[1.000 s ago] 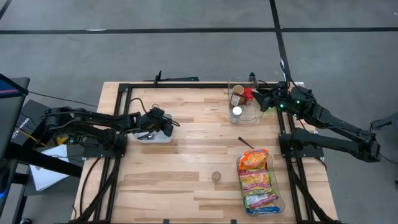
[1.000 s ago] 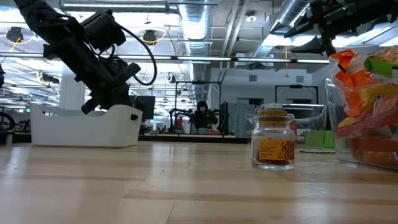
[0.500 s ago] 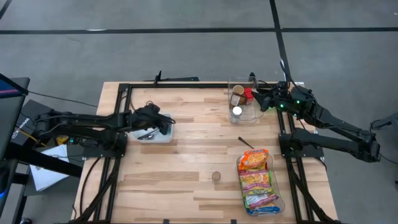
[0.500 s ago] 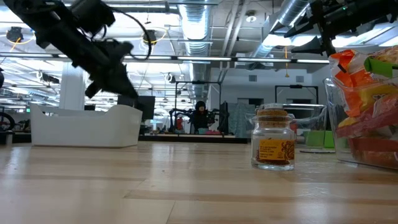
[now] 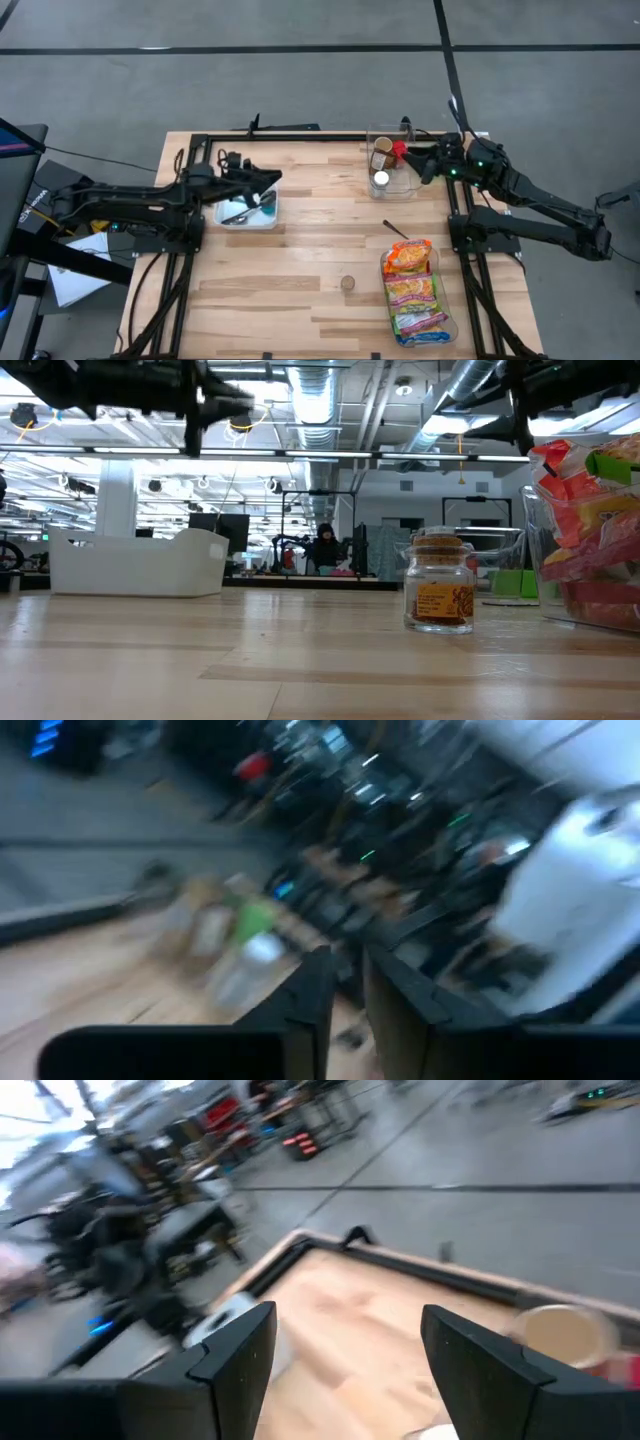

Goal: Pick & Place Food Item
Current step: Put the black spoon into the white bin

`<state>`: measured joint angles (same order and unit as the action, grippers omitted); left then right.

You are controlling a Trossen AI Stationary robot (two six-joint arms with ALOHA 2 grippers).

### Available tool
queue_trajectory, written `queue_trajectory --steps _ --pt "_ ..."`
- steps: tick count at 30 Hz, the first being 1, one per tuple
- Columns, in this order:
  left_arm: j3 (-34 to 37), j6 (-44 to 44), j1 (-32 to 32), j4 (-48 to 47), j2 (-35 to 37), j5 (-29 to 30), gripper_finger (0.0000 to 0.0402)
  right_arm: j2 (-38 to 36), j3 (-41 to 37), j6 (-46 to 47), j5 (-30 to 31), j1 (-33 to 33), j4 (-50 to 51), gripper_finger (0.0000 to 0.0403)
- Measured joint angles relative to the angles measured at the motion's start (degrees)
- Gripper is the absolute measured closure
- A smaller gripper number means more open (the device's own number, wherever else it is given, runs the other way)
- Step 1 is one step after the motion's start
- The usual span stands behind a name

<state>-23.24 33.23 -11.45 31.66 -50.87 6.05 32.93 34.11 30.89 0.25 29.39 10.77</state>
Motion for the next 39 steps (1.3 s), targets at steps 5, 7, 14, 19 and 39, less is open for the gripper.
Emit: queue_trajectory --steps 5,7,14,19,39 --pt "0.0 -2.5 1.4 11.5 -1.4 -0.5 0.0305 0.0 0.0 2.2 -6.3 -1.0 -0.9 0.0159" --pt "-0.3 -4.4 2.3 12.2 -1.7 -0.5 0.0289 0.0 0.0 2.9 -6.3 -1.6 -0.9 0.0159" --pt "-4.2 -10.2 4.7 11.5 -6.8 -0.5 0.0252 -0.2 0.0 5.7 -7.0 -3.3 3.9 0.0159" --pt "-5.0 -10.5 4.6 11.6 -9.4 -0.1 0.0245 -3.2 0.5 9.7 -8.3 -3.7 19.5 0.0159" --pt "-5.0 -2.7 5.0 12.1 -9.5 6.6 0.0266 -6.0 12.5 19.8 -7.1 -3.5 70.4 0.0234"
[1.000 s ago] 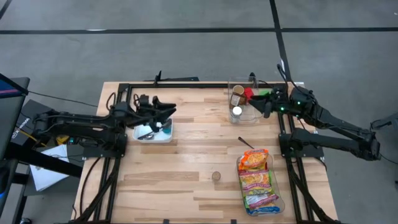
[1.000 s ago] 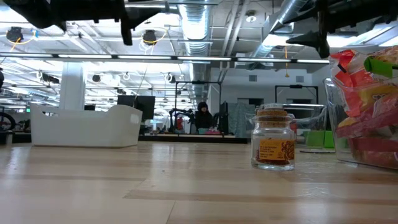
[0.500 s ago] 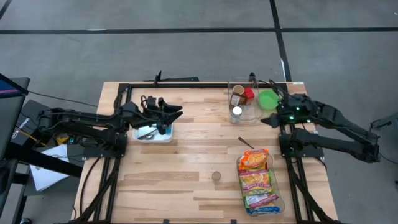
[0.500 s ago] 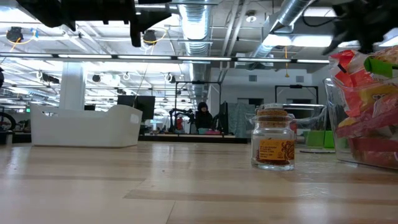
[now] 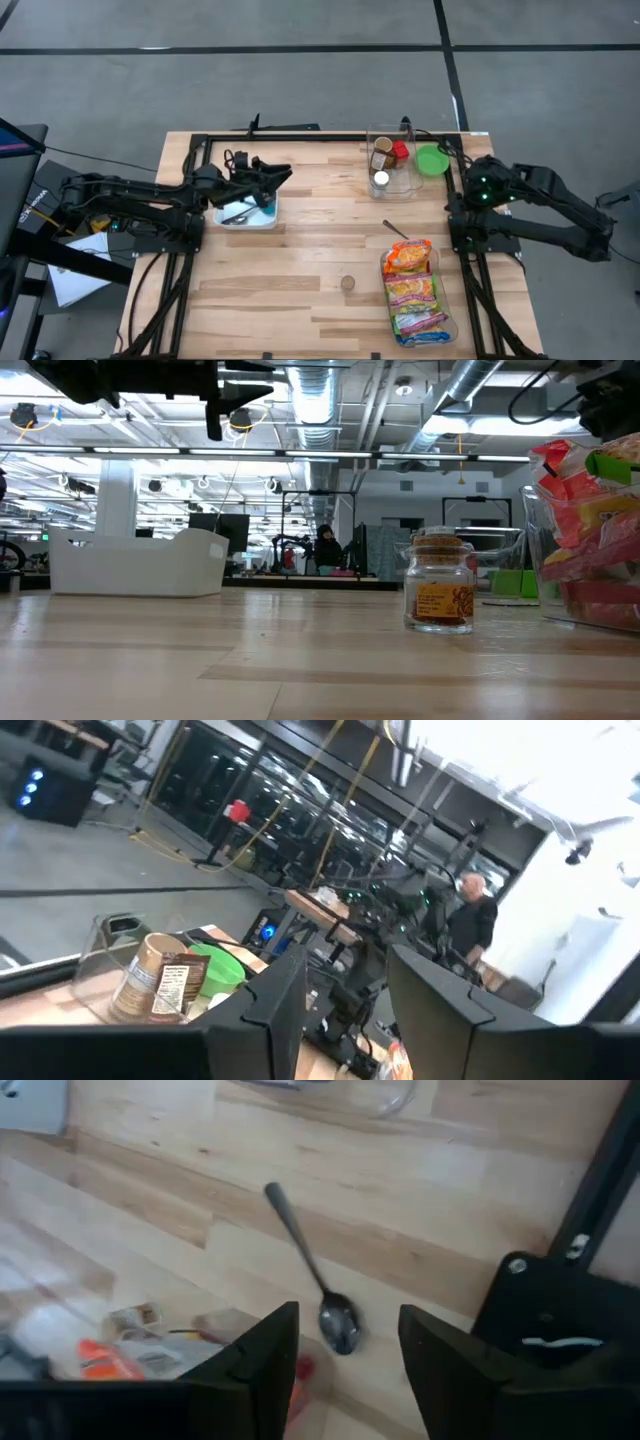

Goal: Pick & Place Food Item
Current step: Put the black spoon into the white bin

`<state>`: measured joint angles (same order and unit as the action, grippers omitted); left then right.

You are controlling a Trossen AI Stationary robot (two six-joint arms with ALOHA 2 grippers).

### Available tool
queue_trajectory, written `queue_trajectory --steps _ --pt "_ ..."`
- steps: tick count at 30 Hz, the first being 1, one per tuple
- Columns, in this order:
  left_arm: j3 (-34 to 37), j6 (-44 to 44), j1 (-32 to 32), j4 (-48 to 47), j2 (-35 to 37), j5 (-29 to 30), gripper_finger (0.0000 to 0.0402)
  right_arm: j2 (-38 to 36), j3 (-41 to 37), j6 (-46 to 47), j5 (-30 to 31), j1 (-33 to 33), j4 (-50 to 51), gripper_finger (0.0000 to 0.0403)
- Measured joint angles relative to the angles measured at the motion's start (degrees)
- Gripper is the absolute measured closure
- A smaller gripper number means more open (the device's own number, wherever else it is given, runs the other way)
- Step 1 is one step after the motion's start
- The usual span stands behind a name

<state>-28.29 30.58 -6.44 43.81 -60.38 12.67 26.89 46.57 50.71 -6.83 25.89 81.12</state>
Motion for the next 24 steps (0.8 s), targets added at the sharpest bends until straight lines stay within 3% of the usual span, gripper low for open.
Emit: queue_trajectory --steps 5,12,19,24 --pt "0.0 5.6 0.0 1.1 0.0 3.8 0.0266 2.9 -0.4 -3.3 1.0 0.0 -1.4 0.0247" --pt "-0.1 6.3 0.0 7.4 0.0 7.5 0.0266 8.8 -2.8 -8.4 -1.5 0.0 -5.1 0.0253" --pt "-0.1 5.4 0.0 9.0 0.0 7.9 0.0266 15.0 -2.8 -10.7 -4.0 0.0 -5.2 0.0253" --pt "-0.1 -0.8 -0.2 9.2 0.0 7.8 0.0266 18.4 -2.8 -9.2 -8.1 -1.2 -5.3 0.0253"
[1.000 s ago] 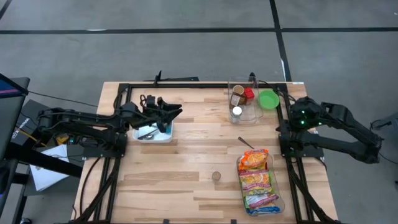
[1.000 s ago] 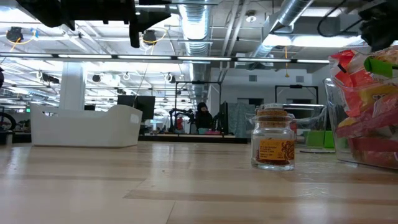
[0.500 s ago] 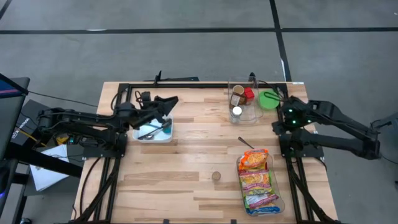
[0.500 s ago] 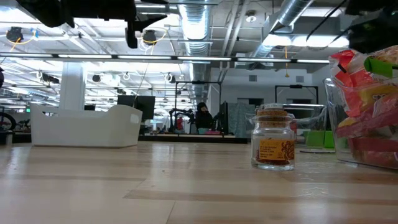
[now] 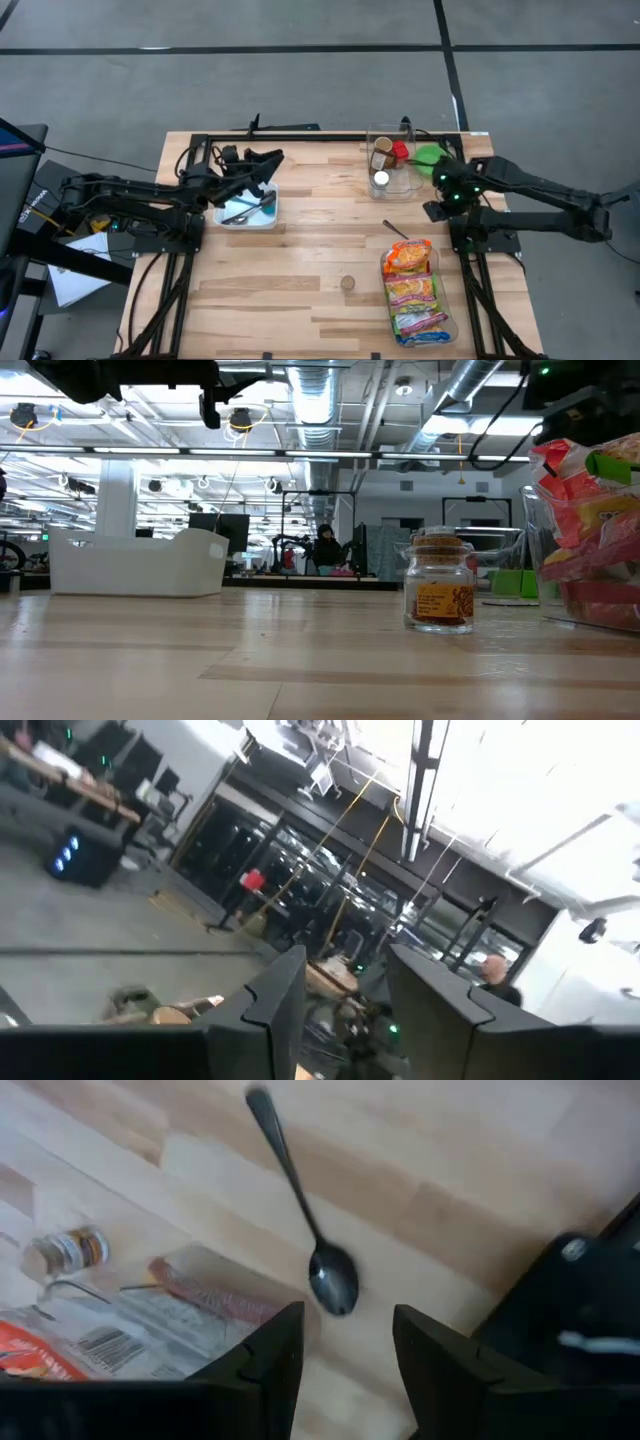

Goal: Pick & Place Food Item
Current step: Put the black spoon into the white bin

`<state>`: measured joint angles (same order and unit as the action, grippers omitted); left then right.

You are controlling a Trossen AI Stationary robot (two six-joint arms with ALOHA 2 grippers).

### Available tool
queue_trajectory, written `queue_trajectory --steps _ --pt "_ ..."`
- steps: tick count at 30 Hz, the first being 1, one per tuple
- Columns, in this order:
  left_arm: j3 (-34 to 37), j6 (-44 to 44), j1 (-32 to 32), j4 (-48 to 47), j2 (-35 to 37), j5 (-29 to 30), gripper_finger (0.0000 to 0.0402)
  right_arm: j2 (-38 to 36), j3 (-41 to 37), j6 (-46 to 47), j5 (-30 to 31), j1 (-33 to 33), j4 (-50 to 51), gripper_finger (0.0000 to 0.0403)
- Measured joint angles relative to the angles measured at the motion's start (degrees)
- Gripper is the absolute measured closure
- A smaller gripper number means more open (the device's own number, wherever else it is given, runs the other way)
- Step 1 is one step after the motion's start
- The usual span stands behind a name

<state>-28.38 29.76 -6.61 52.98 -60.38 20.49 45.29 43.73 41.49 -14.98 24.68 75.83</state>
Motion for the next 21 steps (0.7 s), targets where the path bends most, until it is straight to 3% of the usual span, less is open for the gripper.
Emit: queue_trajectory --steps 7,15,21 --pt "0.0 -8.2 -2.2 4.7 0.0 -1.4 0.0266 7.5 0.0 10.3 -1.3 -6.3 -0.1 0.0253" --pt "0.0 -7.5 -4.1 6.3 0.0 -4.6 0.0266 15.2 0.0 25.8 -0.1 -8.6 -1.1 0.0253" --pt "0.0 -6.9 -4.1 5.7 0.0 -12.4 0.0266 17.8 0.0 29.6 -2.2 -8.6 -2.9 0.0253"
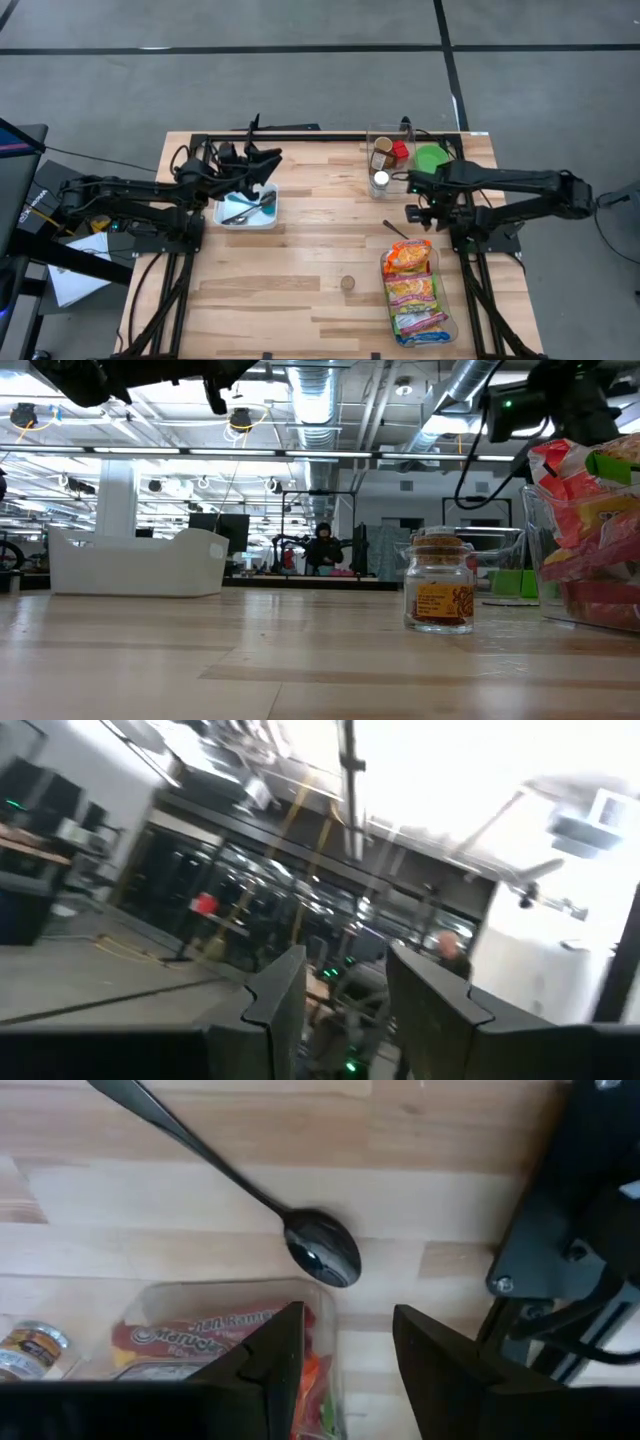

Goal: Pick & Place Food Item
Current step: Put the black spoon into the white bin

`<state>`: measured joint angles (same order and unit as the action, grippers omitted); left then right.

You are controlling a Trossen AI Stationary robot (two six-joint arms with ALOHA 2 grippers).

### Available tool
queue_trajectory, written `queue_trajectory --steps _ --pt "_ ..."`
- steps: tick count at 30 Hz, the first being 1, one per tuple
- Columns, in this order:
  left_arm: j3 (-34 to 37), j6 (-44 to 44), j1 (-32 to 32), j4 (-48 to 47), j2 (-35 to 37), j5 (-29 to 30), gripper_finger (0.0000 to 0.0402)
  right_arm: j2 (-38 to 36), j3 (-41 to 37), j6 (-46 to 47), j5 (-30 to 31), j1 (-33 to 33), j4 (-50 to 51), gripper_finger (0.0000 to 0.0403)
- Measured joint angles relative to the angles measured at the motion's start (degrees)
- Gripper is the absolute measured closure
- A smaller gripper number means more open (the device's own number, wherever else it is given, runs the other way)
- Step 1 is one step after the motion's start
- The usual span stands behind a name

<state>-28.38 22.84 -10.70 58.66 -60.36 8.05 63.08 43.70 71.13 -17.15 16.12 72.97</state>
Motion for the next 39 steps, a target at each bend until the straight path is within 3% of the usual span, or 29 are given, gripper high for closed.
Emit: queue_trajectory --steps 8,12,16,21,34,39 --pt "0.0 0.0 -0.2 -1.0 0.0 -2.0 0.0266 5.2 0.0 -1.1 -0.4 2.2 1.0 0.0253" --pt "0.1 1.9 -2.8 -4.0 0.0 -2.2 0.0266 8.4 -0.2 -3.0 -0.1 3.0 1.7 0.0253" --pt "0.1 4.3 -5.4 -3.7 0.0 -5.2 0.0266 10.7 -2.5 -5.0 -3.6 3.1 1.1 0.0253" --pt "0.1 4.5 -6.7 -3.8 0.0 -6.5 0.0266 12.4 -2.2 -5.1 -2.2 1.9 0.5 0.0253" --pt "0.1 6.4 -6.9 -6.0 0.0 -5.7 0.0266 12.6 -4.6 3.2 0.6 -0.4 -16.2 0.0253" --pt "0.1 6.6 -8.3 -6.9 0.0 -5.0 0.0266 16.1 -4.6 -1.4 1.7 -0.4 -20.0 0.0253"
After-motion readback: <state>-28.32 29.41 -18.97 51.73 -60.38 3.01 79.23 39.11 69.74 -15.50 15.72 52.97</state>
